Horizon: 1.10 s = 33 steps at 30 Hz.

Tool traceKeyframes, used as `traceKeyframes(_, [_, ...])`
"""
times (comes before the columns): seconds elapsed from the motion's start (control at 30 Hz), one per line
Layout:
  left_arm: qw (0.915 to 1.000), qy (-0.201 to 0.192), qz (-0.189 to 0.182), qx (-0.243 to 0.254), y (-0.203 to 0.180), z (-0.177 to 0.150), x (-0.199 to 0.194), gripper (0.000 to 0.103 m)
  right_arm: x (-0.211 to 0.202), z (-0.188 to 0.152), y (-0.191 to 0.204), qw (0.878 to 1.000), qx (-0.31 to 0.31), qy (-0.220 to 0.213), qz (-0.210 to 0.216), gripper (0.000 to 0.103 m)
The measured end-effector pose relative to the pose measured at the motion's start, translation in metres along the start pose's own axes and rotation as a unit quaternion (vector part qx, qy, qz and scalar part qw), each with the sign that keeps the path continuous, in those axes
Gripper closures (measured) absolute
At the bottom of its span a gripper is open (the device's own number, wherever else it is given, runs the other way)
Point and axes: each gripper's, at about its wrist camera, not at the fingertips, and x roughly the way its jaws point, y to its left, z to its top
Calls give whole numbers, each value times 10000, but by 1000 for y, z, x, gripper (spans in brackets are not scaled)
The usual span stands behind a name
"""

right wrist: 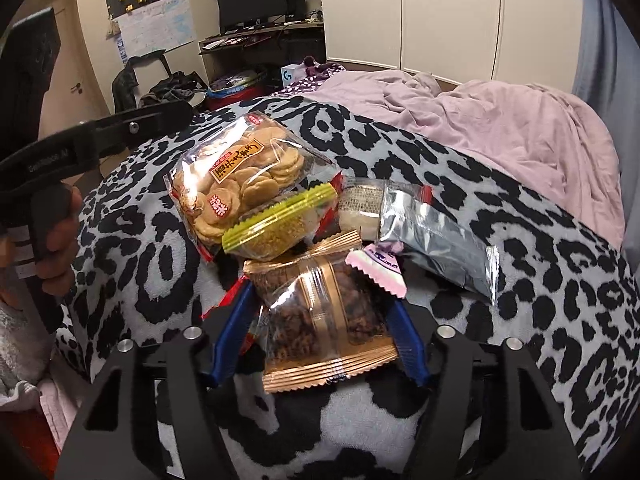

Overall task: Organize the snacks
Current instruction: 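Grasp the brown nut packet with the right gripper while the left grasps the round-cracker bag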

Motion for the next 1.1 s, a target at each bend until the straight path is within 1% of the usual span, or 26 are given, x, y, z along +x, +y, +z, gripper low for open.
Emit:
traceKeyframes(0.07, [10000, 13, -7, 29, -1, -1, 1, 5, -4, -4, 0, 10000, 35, 6, 23, 44])
traceKeyframes(0.17, [10000, 23, -25, 94, -5, -2, 2, 5, -11, -11, 2, 10000, 75, -4, 49, 47])
traceKeyframes(0.33, [9994, 82, -110, 328, -15, -5, 6, 5, -21, -22, 3, 9998, 197, -31, 55, 47])
traceKeyframes(0.47, [9983, 156, -104, 543, -26, -10, 12, 5, -30, -32, 0, 9993, 350, -80, -61, 47])
traceKeyframes(0.57, [9970, 286, -194, 694, -36, -14, 20, 5, -37, -38, -5, 9986, 508, -144, -92, 47])
traceKeyframes(0.7, [9935, 454, -181, 1031, -54, -19, 30, 5, -41, -43, -9, 9978, 624, -212, -108, 47])
traceKeyframes(0.8, [9923, 473, -110, 1141, -59, -19, 34, 5, -40, -44, -9, 9975, 666, -209, -73, 47])
traceKeyframes(0.87, [9909, 614, -90, 1199, -60, -19, 41, 5, -41, -44, -10, 9974, 678, -229, -59, 47])
traceKeyframes(0.93, [9904, 734, -153, 1159, -58, -18, 46, 5, -42, -44, -11, 9970, 731, -262, -7, 46])
traceKeyframes(1.0, [9906, 805, -214, 1083, -55, -17, 50, 11, -42, -43, -12, 9966, 773, -286, 9, 46])
traceKeyframes(1.03, [9906, 863, -241, 1031, -53, -16, 52, 20, -42, -43, -13, 9964, 794, -286, 11, 46])
traceKeyframes(1.1, [9904, 885, -222, 1043, -51, -16, 54, 23, -41, -42, -14, 9962, 821, -280, 60, 44])
